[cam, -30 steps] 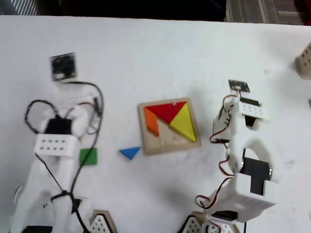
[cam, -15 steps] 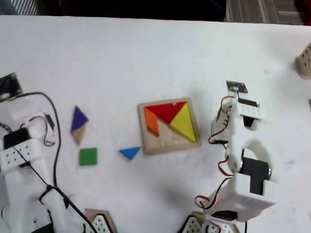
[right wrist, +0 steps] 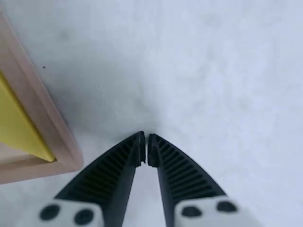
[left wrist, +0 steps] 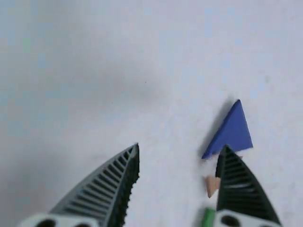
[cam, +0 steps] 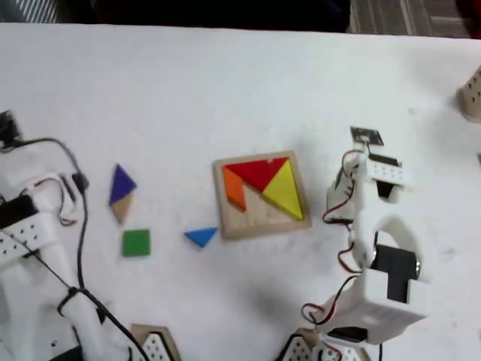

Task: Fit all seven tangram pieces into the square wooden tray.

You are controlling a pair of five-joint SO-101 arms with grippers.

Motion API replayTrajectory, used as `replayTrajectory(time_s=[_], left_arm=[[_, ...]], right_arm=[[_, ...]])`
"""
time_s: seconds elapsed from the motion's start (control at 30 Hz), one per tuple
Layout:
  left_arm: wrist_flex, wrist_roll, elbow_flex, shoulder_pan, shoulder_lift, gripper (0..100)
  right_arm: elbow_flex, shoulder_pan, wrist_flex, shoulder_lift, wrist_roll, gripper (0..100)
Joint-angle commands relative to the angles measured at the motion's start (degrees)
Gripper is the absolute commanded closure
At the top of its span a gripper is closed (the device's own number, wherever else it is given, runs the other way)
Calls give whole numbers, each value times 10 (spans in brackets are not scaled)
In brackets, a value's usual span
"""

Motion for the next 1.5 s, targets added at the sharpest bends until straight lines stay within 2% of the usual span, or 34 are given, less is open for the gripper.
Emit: replayTrajectory(time_s=[0.0, 0.17, 0.33, 0.5, 0.67, 0.77, 0.83, 1.03, 1.13, 1.33, 1.47], left_arm=[[27, -64, -38, 36, -15, 732], [27, -103, -41, 41, 13, 732], [27, -142, -89, 64, 153, 732], [3, -128, -118, 87, 254, 732], [-11, -104, -94, 125, 288, 732], [-45, -102, -68, 140, 303, 732], [-70, -102, -63, 143, 315, 732], [-70, -105, -113, 143, 364, 732], [-53, -111, -151, 140, 396, 732], [24, -170, -240, 143, 470, 732], [42, -172, -249, 140, 482, 732]], right_arm=[[-2, -7, -6, -22, 7, 981], [-2, -6, -6, -22, 7, 981], [-2, -7, -6, -22, 8, 981], [-2, -7, -6, -22, 27, 981], [-2, -7, -6, -22, 27, 981], [-3, -8, -7, -22, 28, 981], [-3, -8, -7, -22, 28, 981], [-3, -8, -7, -22, 28, 981], [-3, -7, -7, -22, 28, 981], [-3, -7, -7, -22, 28, 981], [-3, -6, -7, -22, 28, 981]])
